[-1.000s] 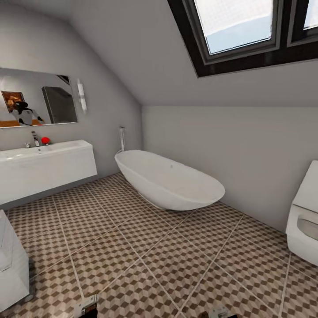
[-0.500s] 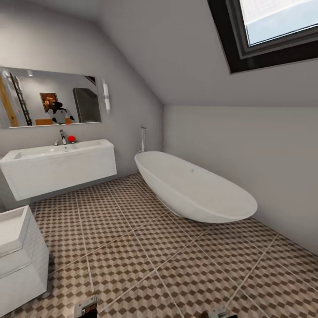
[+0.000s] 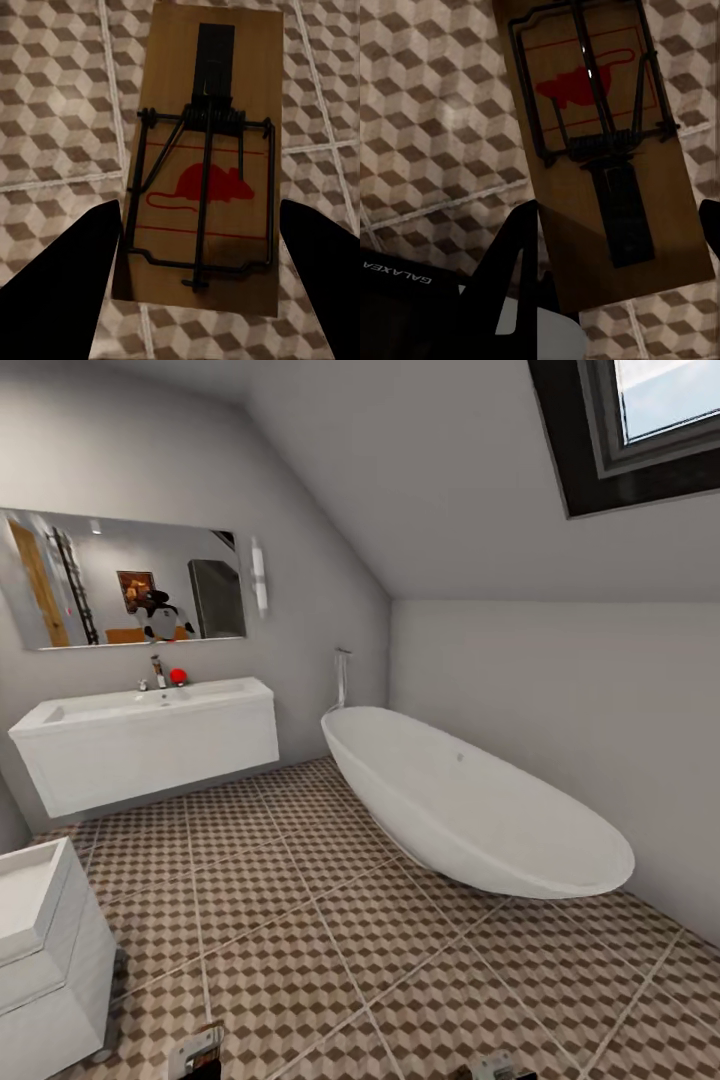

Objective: Take the four mousetraps from the cabinet in the bathroom and place them on the bathroom floor. Make sure all four end up on the same floor surface, and ensure that at least two of them are either under or directly next to the same bathroom sink.

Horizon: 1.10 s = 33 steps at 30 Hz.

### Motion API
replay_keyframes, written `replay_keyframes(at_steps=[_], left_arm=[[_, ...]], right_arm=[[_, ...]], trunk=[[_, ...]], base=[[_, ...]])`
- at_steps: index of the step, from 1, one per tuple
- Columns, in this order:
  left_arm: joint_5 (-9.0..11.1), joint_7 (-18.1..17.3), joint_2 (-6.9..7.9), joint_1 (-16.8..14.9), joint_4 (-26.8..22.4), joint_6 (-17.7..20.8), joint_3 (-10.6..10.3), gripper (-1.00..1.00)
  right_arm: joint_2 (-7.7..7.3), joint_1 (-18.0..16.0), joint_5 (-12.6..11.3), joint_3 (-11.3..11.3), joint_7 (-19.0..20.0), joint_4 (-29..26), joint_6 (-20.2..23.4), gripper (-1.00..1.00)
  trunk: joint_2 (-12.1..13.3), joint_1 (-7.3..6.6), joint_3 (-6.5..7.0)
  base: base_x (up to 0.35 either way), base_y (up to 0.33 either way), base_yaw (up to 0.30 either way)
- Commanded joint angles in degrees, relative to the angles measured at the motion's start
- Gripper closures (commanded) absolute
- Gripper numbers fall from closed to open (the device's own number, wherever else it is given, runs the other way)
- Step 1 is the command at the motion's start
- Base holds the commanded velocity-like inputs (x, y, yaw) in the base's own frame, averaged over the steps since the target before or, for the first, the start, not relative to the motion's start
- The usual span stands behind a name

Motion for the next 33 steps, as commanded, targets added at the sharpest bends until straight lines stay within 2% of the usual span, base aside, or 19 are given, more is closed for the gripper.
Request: replay_keyframes(at_steps=[1, 9, 33], left_arm=[[0.5, 0.0, 0.01, 0.0, 0.0, -0.2, -0.5, 1.0], [0.5, 0.0, 0.08, 0.0, 0.0, -0.2, -0.5, 1.0], [0.5, 0.0, 0.06, 0.0, 0.1, -0.1, -0.5, 1.0]], right_arm=[[0.01, -0.1, -0.1, 0.3, 0.2, 0.1, 0.1, 1.0], [0.04, -0.1, -0.1, 0.3, 0.2, 0.1, 0.1, 1.0], [-0.15, -0.1, -0.5, 0.3, 0.1, 0.1, 0.1, 1.0]], trunk=[[0.0, 0.03, -0.06], [0.0, 0.03, -0.06], [0.0, 0.03, -0.06]], base=[[0.323, 0.0, 0.002], [0.323, 0.0, 0.022], [0.323, 0.0, 0.192]])
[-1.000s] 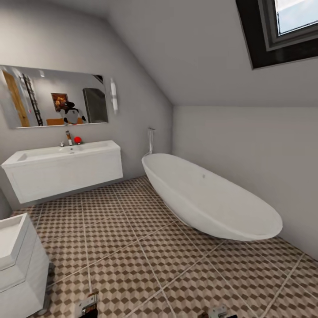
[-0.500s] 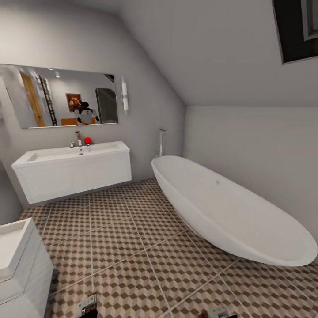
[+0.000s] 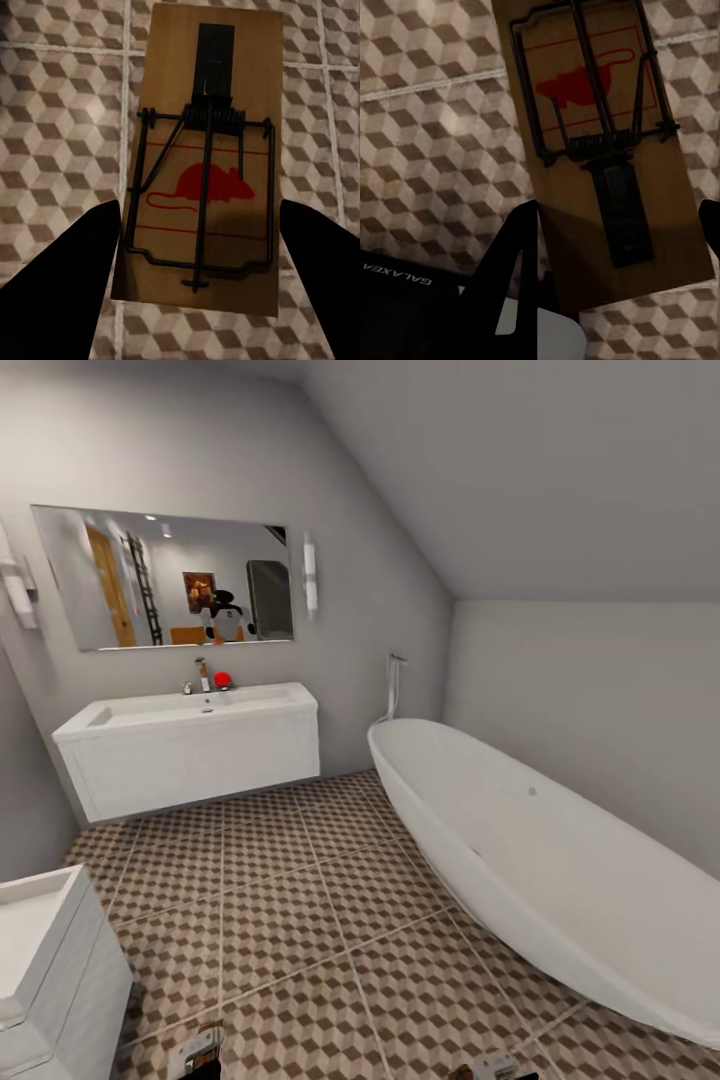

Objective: Take the four mousetraps from the cabinet in the bathroom and place them on the bathroom floor. Make sure all four end up on the same floor surface, and ensure that at least two of them are either under or directly next to the same bathroom sink.

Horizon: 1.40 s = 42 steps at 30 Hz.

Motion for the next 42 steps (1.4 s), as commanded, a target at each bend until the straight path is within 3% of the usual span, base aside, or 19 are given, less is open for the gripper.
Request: replay_keyframes(at_steps=[1, 8, 34, 42], left_arm=[[0.5, 0.0, 0.01, 0.0, 0.0, -0.2, -0.5, 1.0], [0.5, 0.0, 0.01, 0.0, 0.0, -0.2, -0.5, 1.0], [0.5, 0.0, 0.0, 0.0, 0.0, -0.2, -0.5, 1.0], [0.5, 0.0, 0.01, 0.0, 0.0, -0.2, -0.5, 1.0]], right_arm=[[0.0, -0.1, -0.3, 0.3, 0.2, 0.1, 0.1, 1.0], [-0.15, -0.1, -0.9, 0.3, 0.3, 0.1, 0.1, 1.0], [-0.02, -0.1, -1.0, 0.3, 0.3, 0.1, 0.2, 1.0], [-0.07, -0.1, -1.0, 0.3, 0.3, 0.1, 0.1, 1.0]], trunk=[[0.0, 0.03, -0.06], [0.0, 0.03, -0.06], [0.0, 0.03, -0.06], [0.0, 0.03, -0.06]], base=[[0.323, 0.0, 0.277], [0.323, 0.0, 0.2], [0.323, 0.0, 0.045], [0.323, 0.0, 0.234]])
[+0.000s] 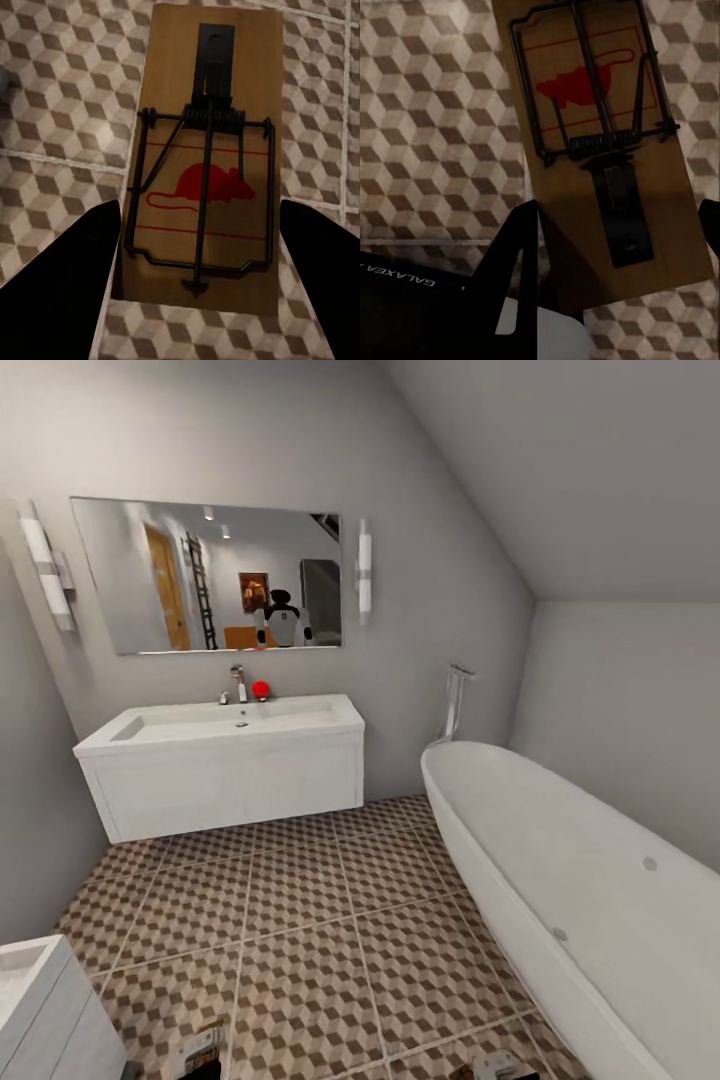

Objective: Take the four mousetraps from the cabinet in the bathroom and place them on the bathroom floor. Make sure all four end up on the same floor surface, and ensure that at least two of them are either under or directly next to the same bathroom sink.

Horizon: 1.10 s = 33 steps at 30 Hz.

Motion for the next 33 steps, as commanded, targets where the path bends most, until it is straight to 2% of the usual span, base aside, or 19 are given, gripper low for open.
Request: replay_keyframes(at_steps=[1, 16, 33], left_arm=[[0.5, 0.0, 0.02, 0.0, 0.0, -0.2, -0.5, 1.0], [0.5, 0.0, -0.02, 0.0, 0.0, -0.2, -0.4, 1.0], [0.5, 0.0, -0.05, 0.0, 0.0, -0.1, -0.4, 1.0]], right_arm=[[0.01, -0.1, -0.2, 0.4, 0.2, 0.1, 0.1, 1.0], [0.06, -0.1, -0.2, 0.4, 0.2, 0.1, 0.0, 1.0], [-0.05, -0.1, -0.2, 0.4, 0.2, 0.1, 0.0, 1.0]], trunk=[[0.0, 0.03, -0.06], [0.0, 0.03, -0.06], [0.0, 0.03, -0.06]], base=[[0.323, 0.0, 0.273], [0.323, 0.0, 0.26], [0.323, 0.0, 0.019]])
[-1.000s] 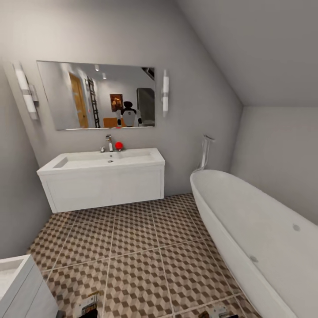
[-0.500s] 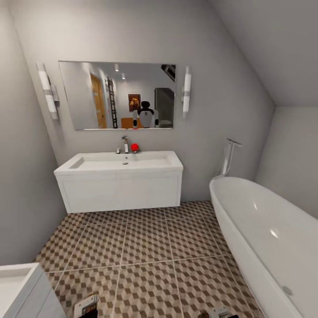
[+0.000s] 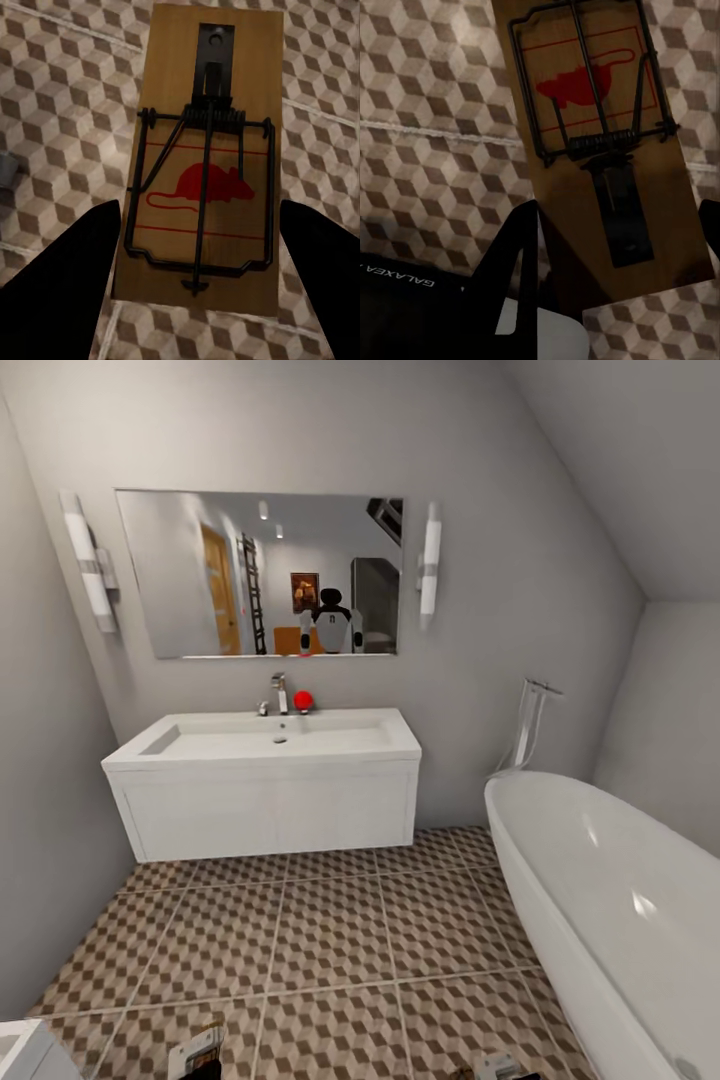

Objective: Take the four mousetraps from the cabinet in the bathroom and place them on the bathroom floor. Make sure all four end up on the same floor surface, and ensure that at least two of them are either under or directly next to the same bathroom sink.

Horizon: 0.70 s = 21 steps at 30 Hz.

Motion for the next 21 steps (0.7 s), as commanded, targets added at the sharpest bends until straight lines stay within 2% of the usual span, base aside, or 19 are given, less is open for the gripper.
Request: replay_keyframes(at_steps=[1, 21], left_arm=[[0.5, 0.0, 0.01, 0.0, 0.0, -0.2, -0.5, 1.0], [0.5, 0.0, 0.02, 0.0, 0.1, -0.2, -0.5, 1.0]], right_arm=[[0.02, -0.1, -0.2, 0.4, 0.2, 0.1, 0.1, 1.0], [0.04, -0.1, 0.3, 0.5, 0.4, 0.1, 0.1, 1.0]], trunk=[[0.0, 0.03, -0.06], [0.0, 0.03, -0.06]], base=[[0.323, 0.0, 0.0], [0.323, 0.0, 0.0]])
